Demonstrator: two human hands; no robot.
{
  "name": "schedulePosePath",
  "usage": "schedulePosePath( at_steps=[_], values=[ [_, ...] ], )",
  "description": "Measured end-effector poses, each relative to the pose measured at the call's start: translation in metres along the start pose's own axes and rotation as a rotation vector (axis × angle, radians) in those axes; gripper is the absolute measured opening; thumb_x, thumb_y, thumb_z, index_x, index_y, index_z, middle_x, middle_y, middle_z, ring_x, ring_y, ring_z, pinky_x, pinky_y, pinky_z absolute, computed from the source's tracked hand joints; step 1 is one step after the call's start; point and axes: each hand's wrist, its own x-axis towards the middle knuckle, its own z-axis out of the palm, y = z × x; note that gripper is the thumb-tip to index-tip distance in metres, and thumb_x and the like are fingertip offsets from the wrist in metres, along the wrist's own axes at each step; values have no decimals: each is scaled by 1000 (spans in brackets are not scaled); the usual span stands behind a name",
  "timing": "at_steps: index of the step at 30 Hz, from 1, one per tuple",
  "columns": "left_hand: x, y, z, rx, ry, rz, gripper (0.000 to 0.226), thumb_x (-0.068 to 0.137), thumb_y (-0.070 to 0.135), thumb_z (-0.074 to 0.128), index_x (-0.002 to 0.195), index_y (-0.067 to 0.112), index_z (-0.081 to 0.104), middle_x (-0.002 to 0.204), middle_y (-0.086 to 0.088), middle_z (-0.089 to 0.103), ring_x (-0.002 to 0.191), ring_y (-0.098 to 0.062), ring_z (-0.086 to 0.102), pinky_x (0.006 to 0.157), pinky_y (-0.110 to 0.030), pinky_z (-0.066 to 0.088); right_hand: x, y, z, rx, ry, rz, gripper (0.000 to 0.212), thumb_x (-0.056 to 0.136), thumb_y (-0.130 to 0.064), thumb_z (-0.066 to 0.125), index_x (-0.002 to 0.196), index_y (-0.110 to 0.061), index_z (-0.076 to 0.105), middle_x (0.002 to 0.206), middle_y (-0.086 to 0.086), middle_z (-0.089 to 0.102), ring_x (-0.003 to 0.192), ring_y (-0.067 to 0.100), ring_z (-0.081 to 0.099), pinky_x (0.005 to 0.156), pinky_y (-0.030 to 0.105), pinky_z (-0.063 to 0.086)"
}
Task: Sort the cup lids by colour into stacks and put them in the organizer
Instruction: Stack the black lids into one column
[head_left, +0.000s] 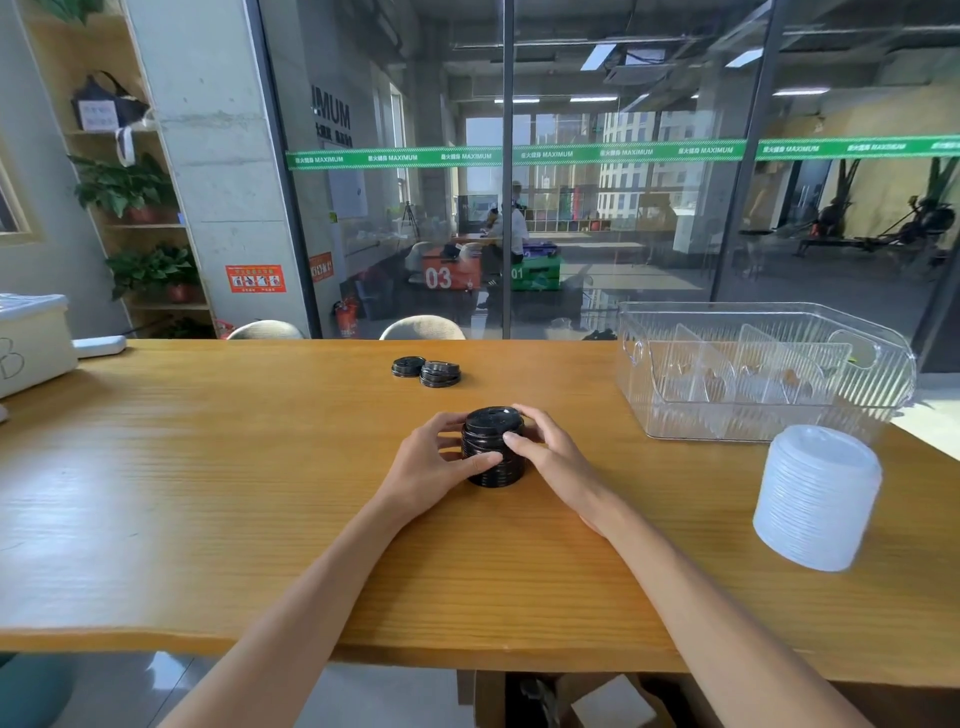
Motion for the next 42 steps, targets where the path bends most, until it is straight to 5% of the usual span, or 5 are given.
schedulePosePath(
  at_steps=[8,14,21,27,42],
  values=[
    [1,-4,0,-25,-2,16,93,69,65,93,145,24,59,129,14,73,119,-5,70,99,-26,60,-2,-1,0,-60,22,-22,51,103,-47,67,150,-32,54,141,-14,61,129,0,55,104,24,45],
    [-2,3,0,-66,7,0,61,89,67,76,137,33,64,128,22,72,118,3,68,99,-24,59,-3,-2,-2,-36,19,0,46,104,-42,66,148,-34,57,144,-16,61,137,7,54,120,40,43],
    [-3,8,1,-25,9,10,61,93,58,77,146,31,60,132,17,69,119,-2,68,94,-20,57,-2,-3,-3,-22,8,-8,49,104,-31,63,153,-31,55,148,-13,61,140,7,52,122,42,41],
    [-4,10,1,-5,17,-8,58,93,57,77,140,26,64,124,24,70,115,6,66,85,-9,54,-4,-4,-1,-70,21,-21,54,104,-52,63,154,-34,52,149,-13,59,139,8,54,118,37,45],
    [-2,12,-1,105,-53,58,59,100,52,70,152,28,60,134,8,66,121,-6,66,107,-32,56,-1,-1,-10,-258,-38,-80,67,103,-57,61,161,-25,48,157,-10,56,143,6,51,123,38,41]
  ],
)
